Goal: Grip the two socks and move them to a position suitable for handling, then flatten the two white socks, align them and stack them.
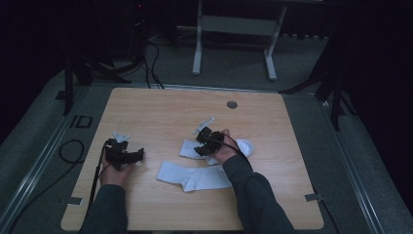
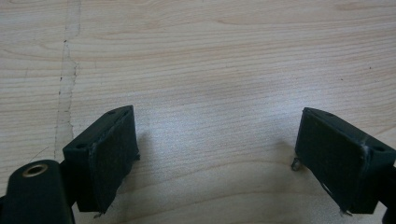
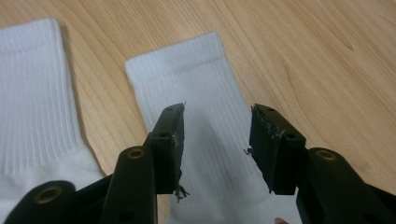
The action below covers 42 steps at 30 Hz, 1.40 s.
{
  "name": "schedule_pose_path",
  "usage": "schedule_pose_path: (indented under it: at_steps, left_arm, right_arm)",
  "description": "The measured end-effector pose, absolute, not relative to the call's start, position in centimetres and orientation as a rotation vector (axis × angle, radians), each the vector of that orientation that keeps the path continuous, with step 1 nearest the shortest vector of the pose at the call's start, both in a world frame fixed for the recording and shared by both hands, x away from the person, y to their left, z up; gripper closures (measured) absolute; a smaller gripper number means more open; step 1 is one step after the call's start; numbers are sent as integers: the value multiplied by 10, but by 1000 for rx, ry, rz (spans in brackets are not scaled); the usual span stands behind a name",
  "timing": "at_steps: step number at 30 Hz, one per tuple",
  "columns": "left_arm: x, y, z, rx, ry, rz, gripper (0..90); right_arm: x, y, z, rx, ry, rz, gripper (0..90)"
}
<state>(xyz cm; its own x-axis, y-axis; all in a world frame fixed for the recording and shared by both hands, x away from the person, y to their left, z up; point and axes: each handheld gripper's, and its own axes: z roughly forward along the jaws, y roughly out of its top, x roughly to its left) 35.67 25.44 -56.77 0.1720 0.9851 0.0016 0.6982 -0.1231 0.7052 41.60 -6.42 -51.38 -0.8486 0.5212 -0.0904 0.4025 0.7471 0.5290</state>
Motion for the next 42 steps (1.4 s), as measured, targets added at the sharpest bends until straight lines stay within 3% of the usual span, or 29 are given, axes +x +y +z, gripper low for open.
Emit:
schedule_pose_path:
  at_steps: [14,22,27,35,38,42]
  left_arm:
    - [357,254,-568,1886,1584,655,130]
    - [356,254,-568,1888,1584,654,131]
    - [356,254,-568,1887,1583,654,130]
    - [356,254,-568,1887,1583,654,131]
    - [356,254,-568,1888,1584,654,130]
    - [356,254,-568,1887,1583,654,131]
  right_arm:
    - [415,-61,-516,682,2754,757,545]
    - [417,-60,-522,678,2781,716,509]
    - [420,-59,-530,717,2777,668,433]
    - [421,-55,-535,712,2805,657,428]
    - [425,-58,-537,772,2822,685,456]
    - [424,-60,-536,765,2825,681,636]
